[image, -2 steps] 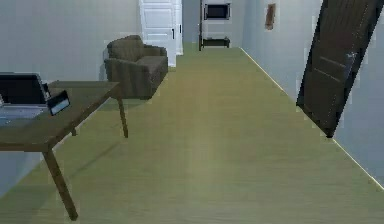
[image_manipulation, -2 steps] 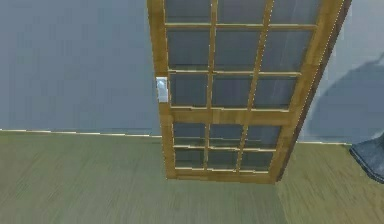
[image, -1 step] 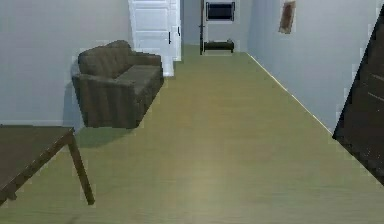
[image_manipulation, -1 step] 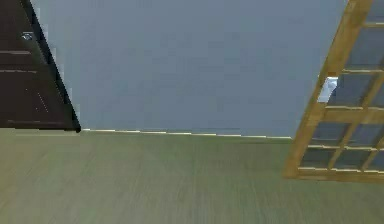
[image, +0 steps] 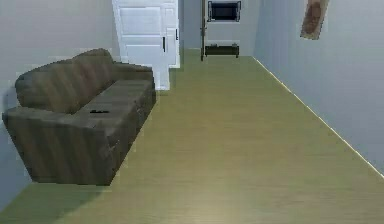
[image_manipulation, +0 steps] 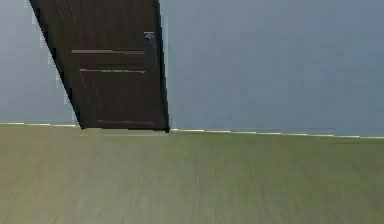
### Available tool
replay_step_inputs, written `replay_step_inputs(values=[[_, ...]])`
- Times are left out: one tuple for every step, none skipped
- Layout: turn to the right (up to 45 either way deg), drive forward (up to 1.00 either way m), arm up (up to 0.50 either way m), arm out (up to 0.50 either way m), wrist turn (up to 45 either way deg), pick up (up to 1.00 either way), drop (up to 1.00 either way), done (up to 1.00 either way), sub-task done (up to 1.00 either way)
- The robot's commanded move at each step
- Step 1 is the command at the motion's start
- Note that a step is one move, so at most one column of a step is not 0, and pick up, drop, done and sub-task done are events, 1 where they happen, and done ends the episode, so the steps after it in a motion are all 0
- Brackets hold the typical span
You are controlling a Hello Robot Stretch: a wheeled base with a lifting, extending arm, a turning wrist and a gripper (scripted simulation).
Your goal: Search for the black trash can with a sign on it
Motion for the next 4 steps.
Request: replay_step_inputs(values=[[0.0,1.0,0.0,0.0,0.0,0.0,0.0,0.0,0.0],[0.0,1.0,0.0,0.0,0.0,0.0,0.0,0.0,0.0],[0.0,1.0,0.0,0.0,0.0,0.0,0.0,0.0,0.0],[0.0,1.0,0.0,0.0,0.0,0.0,0.0,0.0,0.0]])
